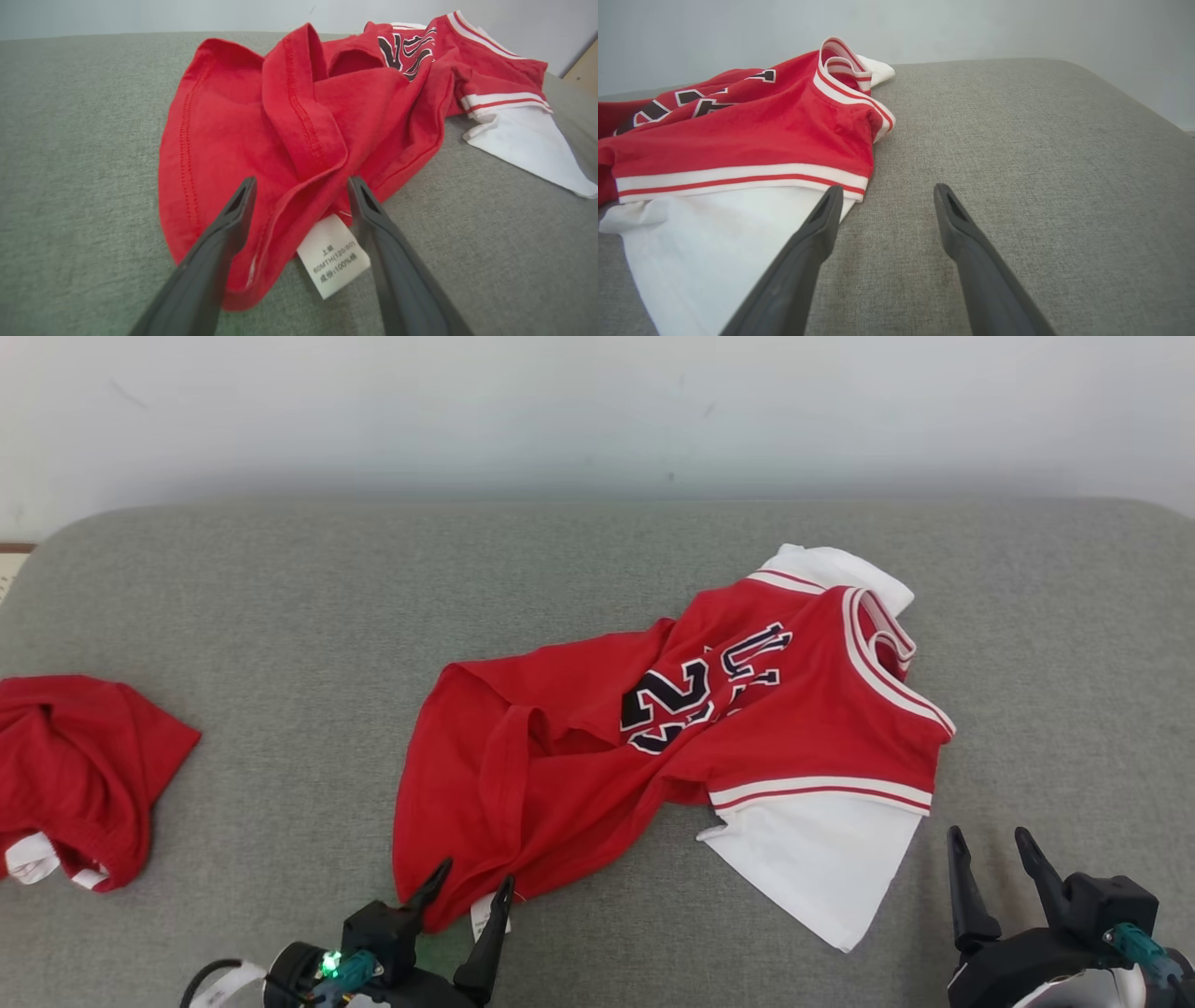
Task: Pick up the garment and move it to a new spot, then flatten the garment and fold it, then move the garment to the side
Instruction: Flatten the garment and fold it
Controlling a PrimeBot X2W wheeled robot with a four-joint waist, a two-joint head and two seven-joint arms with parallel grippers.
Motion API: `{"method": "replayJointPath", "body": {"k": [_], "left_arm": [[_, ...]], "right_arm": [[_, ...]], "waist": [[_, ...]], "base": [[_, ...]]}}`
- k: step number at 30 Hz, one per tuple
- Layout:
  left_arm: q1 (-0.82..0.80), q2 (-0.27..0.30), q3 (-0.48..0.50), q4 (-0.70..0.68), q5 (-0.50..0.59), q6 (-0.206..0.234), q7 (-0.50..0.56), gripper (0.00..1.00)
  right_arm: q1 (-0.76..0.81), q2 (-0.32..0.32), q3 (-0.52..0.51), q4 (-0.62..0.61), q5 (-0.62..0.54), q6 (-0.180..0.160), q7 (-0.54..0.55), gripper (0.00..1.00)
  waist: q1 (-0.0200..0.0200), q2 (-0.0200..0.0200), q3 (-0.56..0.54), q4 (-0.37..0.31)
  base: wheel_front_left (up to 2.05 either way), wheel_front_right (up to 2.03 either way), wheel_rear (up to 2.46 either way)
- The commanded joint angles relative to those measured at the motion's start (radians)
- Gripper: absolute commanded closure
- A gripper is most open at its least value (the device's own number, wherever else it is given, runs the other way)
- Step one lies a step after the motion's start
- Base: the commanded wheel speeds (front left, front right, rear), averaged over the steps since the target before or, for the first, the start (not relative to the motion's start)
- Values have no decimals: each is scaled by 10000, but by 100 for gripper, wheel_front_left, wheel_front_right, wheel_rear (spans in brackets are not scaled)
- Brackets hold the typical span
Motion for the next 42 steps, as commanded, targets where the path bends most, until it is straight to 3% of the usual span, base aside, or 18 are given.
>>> {"method": "replayJointPath", "body": {"k": [1,12,35,39,41,42], "left_arm": [[-240,19,-35,322,176,14,-12,0],[-540,19,254,735,93,30,-12,0],[-360,19,428,236,-222,-35,-12,0],[-432,19,423,350,-215,-20,-12,12],[-435,19,433,435,-204,6,-12,26],[-436,19,433,475,-200,-3,-12,41]], "right_arm": [[-53,4,17,35,72,-6,-2,0],[-54,130,-10,45,95,-7,-2,0],[-169,206,-33,255,318,-7,0,0],[-145,214,-21,302,339,-7,-2,0],[-143,207,-22,310,351,-7,-2,0],[-144,204,-26,315,348,-7,-2,0]], "waist": [[0,0,101,-158],[0,0,193,-305],[0,0,213,-162],[0,0,217,-181],[0,0,226,-186],[0,0,233,-187]], "base": [[0,0,0],[0,0,0],[0,0,0],[0,0,0],[0,0,0],[0,0,0]]}}
